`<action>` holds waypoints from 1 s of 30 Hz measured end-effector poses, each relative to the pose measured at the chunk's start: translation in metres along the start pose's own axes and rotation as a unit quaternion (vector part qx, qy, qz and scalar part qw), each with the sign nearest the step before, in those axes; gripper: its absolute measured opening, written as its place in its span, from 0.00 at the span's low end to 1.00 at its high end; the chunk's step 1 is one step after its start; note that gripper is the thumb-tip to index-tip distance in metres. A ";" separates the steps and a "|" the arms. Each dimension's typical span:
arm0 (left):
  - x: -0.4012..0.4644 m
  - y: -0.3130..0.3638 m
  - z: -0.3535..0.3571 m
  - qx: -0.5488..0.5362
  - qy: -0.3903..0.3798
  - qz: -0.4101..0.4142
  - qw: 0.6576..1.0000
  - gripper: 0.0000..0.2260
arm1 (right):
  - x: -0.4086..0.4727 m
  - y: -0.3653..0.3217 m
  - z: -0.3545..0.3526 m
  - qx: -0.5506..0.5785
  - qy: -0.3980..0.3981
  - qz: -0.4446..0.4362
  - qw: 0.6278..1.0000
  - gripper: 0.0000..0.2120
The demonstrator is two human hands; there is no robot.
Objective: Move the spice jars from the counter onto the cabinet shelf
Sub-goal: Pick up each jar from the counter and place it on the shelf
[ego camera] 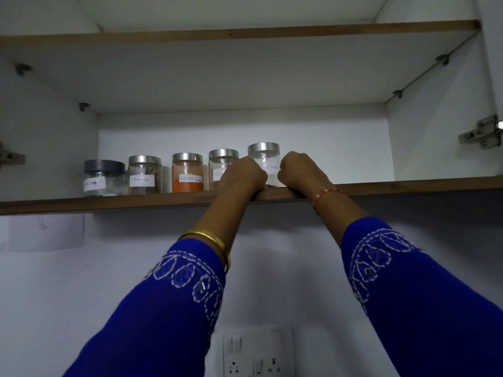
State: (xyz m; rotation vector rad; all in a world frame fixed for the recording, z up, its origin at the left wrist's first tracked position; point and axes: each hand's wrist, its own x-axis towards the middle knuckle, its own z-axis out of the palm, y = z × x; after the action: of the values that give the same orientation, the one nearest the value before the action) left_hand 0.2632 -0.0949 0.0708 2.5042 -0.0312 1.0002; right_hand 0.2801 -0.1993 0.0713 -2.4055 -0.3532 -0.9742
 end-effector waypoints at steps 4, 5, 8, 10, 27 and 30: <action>-0.039 -0.010 0.005 0.106 0.108 0.086 0.985 0.16 | -0.026 0.000 0.000 -0.006 0.063 -0.009 0.998 0.08; -0.049 -0.015 0.008 0.141 0.141 0.131 0.971 0.17 | -0.034 0.002 0.001 -0.027 0.073 -0.021 0.997 0.08; -0.070 -0.036 0.016 0.069 0.171 0.187 0.965 0.15 | -0.059 0.008 0.003 -0.081 0.099 -0.061 0.990 0.11; -0.091 -0.045 0.017 0.010 0.135 0.193 0.972 0.17 | -0.075 0.012 0.005 -0.098 0.096 -0.086 0.987 0.14; -0.373 -0.147 0.078 -0.206 -0.151 0.029 0.966 0.16 | -0.392 0.074 0.103 0.155 -0.096 0.054 0.982 0.21; -0.423 -0.161 0.105 -0.241 -0.207 -0.032 0.948 0.16 | -0.459 0.086 0.132 0.178 -0.158 0.145 0.960 0.22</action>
State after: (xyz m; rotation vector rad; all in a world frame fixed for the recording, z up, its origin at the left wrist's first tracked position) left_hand 0.0489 -0.0512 -0.3391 2.1901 -0.2845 0.3611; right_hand 0.0661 -0.2193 -0.3636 -2.1936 -0.2512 -0.3578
